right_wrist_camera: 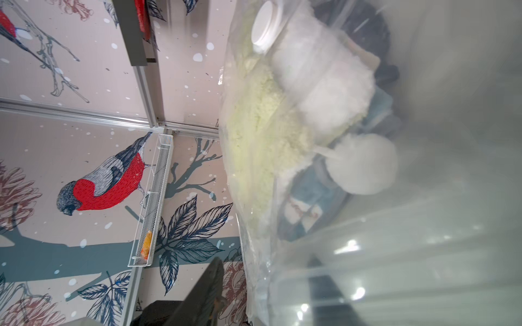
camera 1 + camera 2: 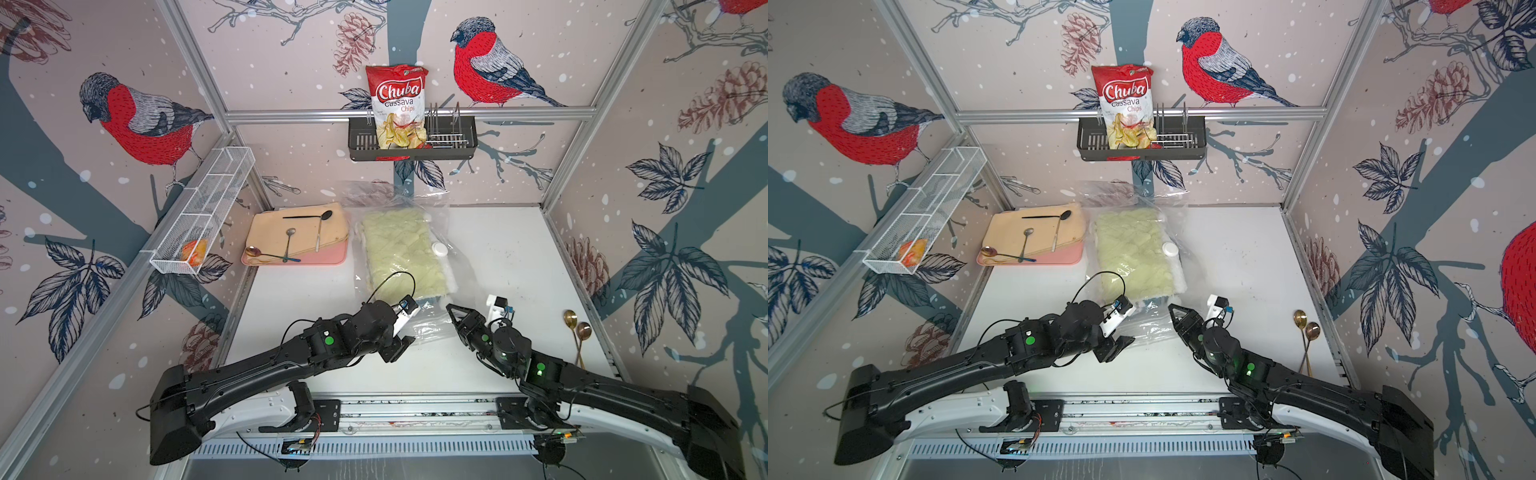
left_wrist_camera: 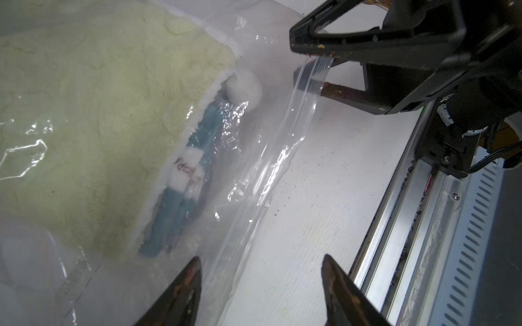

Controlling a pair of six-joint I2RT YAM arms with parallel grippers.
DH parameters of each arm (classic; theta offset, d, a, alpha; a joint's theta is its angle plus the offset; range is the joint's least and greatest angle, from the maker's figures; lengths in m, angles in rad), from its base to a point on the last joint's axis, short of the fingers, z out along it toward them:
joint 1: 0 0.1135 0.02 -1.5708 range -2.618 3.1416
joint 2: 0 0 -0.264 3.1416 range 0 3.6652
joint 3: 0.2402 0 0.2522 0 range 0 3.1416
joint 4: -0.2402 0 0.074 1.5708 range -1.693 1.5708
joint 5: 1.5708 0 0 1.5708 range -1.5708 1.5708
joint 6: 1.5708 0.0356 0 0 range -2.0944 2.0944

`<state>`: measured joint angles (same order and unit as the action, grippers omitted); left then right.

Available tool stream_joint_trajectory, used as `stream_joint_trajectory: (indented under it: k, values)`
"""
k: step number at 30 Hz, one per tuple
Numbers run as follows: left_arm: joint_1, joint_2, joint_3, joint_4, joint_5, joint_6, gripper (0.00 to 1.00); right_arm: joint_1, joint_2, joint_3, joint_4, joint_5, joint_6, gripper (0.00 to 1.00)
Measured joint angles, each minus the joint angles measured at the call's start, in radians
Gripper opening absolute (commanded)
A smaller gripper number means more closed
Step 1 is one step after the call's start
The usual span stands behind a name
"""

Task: Take the blanket out of the vacuum bag
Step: Open the vacuum bag at the center of the board.

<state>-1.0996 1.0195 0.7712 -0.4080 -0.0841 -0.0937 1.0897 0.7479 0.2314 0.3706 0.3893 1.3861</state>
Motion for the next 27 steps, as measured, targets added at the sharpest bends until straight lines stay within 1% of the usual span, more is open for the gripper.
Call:
stream_joint_trajectory:
  k: [2, 5, 10, 12, 14, 20, 21, 23, 25, 26, 27]
  values:
    - [-0.015, 0.012, 0.01, -0.005, -0.031, 0.003, 0.71, -0.004, 0.031, 0.022, 0.011, -0.004, -0.011, 0.44]
    - [-0.056, 0.055, 0.045, -0.011, -0.117, 0.008, 0.73, -0.006, 0.084, 0.045, 0.029, -0.039, -0.026, 0.41]
    - [-0.166, 0.143, 0.086, -0.053, -0.293, 0.016, 0.73, -0.002, 0.133, 0.076, 0.06, -0.098, -0.046, 0.39]
    - [-0.193, 0.158, 0.09, -0.069, -0.353, 0.016, 0.73, 0.006, 0.134, 0.079, 0.074, -0.107, -0.047, 0.39]
    - [-0.205, 0.167, 0.093, -0.079, -0.411, 0.015, 0.71, 0.013, 0.133, 0.079, 0.084, -0.114, -0.048, 0.38]
    - [-0.22, 0.232, 0.151, -0.102, -0.584, 0.003, 0.61, 0.025, 0.117, 0.087, 0.099, -0.136, -0.055, 0.38]
    - [-0.225, 0.25, 0.168, -0.105, -0.607, -0.003, 0.57, 0.029, 0.111, 0.088, 0.099, -0.137, -0.056, 0.38]
    - [-0.236, 0.286, 0.196, -0.104, -0.651, -0.007, 0.45, 0.031, 0.097, 0.089, 0.099, -0.143, -0.063, 0.38]
    - [-0.24, 0.317, 0.207, -0.101, -0.704, -0.008, 0.27, 0.034, 0.082, 0.089, 0.099, -0.143, -0.074, 0.38]
    - [-0.241, 0.326, 0.208, -0.102, -0.723, -0.008, 0.21, 0.034, 0.077, 0.089, 0.099, -0.146, -0.074, 0.38]
    - [-0.241, 0.333, 0.208, -0.101, -0.74, -0.008, 0.13, 0.035, 0.069, 0.089, 0.098, -0.149, -0.077, 0.38]
